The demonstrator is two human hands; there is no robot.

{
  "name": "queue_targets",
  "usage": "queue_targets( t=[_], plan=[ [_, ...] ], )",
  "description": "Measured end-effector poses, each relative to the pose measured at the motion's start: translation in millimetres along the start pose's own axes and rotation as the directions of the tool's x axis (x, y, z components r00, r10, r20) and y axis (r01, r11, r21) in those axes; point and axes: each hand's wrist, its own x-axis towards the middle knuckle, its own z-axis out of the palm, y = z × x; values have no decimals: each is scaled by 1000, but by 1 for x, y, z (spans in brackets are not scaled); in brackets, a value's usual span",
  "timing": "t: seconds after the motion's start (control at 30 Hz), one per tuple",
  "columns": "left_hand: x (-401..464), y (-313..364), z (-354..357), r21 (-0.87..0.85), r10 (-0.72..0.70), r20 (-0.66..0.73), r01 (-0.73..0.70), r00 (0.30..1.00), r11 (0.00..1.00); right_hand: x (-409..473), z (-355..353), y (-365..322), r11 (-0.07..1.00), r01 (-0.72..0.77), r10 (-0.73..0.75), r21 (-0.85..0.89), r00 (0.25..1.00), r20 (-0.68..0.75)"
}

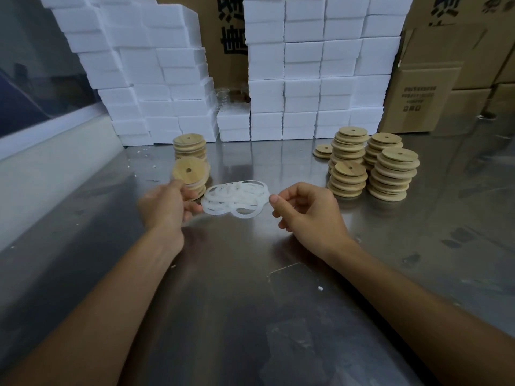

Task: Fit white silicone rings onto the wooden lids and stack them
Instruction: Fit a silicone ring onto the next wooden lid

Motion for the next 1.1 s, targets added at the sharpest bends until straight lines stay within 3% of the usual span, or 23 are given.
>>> queue_targets(
  t=[0.1,0.27,0.53,0.67,0.77,0.83,0.93,1.03,1.1],
  plan=[
    [15,1,-5,40,-60,-9,61,998,997,0,-1,0,1000,1,-1,4,1000,-5],
    [29,4,-11,30,-193,109,191,975,981,0,-1,-1,1000,-11,11,23,1000,-22],
    [27,4,-12,62,-206,145,199,968,978,-2,-3,-6,1000,-6,6,16,1000,-30],
    [26,2,-11,112,-159,101,147,982,983,-1,-9,-3,971,101,-128,-217,985,-112],
    [18,-8,-8,284,49,84,-71,995,956,6,-24,4,865,173,-273,-471,950,-152],
    [8,-15,-3,395,255,181,-308,950,865,13,-36,10,784,141,-289,-604,945,-155],
    [-8,-20,4,451,469,405,-618,785,644,20,-49,18,707,12,-177,-708,971,-161],
    [-23,-22,9,476,461,633,-782,622,403,25,-57,25,638,-85,-76,-766,982,-172],
    [-29,-25,11,516,364,736,-821,571,244,28,-59,28,633,-121,-61,-764,977,-205]
  ],
)
